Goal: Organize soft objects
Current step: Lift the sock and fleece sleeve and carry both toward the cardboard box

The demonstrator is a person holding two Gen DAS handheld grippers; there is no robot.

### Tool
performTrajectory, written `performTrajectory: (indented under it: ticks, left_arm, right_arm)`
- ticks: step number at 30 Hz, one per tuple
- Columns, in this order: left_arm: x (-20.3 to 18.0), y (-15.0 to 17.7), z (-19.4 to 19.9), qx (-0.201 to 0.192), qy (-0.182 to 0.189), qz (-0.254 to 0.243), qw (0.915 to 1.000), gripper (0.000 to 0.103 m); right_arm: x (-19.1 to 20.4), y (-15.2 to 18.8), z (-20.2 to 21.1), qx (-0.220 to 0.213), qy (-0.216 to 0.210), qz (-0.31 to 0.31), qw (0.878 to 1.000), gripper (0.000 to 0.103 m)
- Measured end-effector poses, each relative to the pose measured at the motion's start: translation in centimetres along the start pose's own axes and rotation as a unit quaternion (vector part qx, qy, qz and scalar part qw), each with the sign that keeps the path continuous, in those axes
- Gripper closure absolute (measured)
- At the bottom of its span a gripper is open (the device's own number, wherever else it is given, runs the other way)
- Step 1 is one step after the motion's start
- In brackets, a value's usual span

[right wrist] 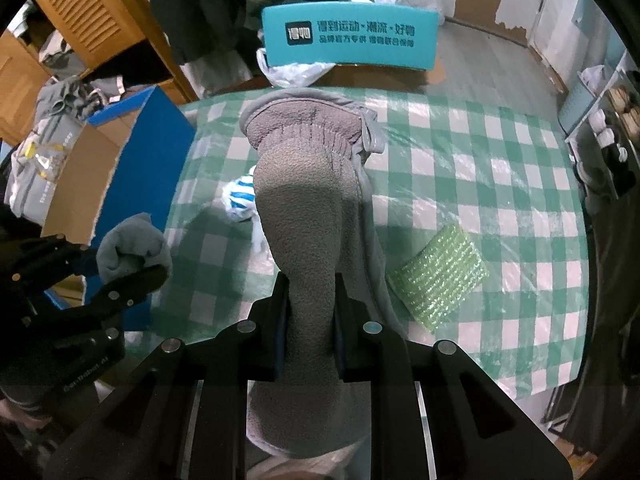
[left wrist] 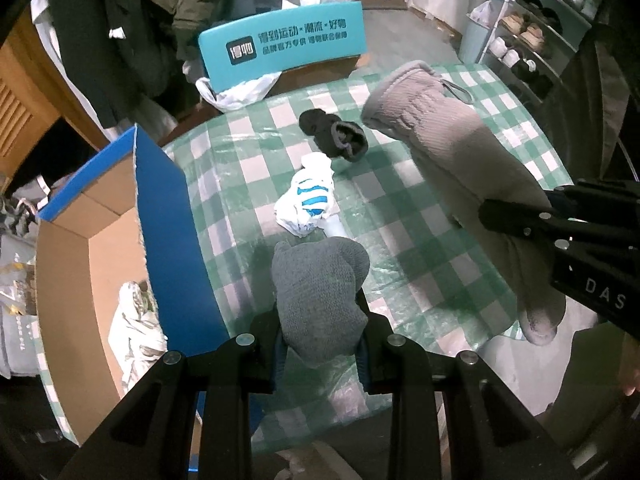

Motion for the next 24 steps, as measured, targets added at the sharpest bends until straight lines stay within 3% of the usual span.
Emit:
performTrajectory:
  ticks: [24]
  left_arm:
    - [2.1,1.9,3.2,-0.038,-0.014,0.006,0.9992,0.075]
  right_arm:
    - [4.4,-1.0,3.1,-0.033,-0.008,0.038,0.999,0.087]
Point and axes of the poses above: each gripper's, at about its wrist camera, not at the fingertips, and z roughly against the way its jaws point, x to its left, y to its underside, the point moved 2 cm from there along -z, roughly the way its jaws point, and after that the axes turned 12 degrees about x, right-handed, at the moved point
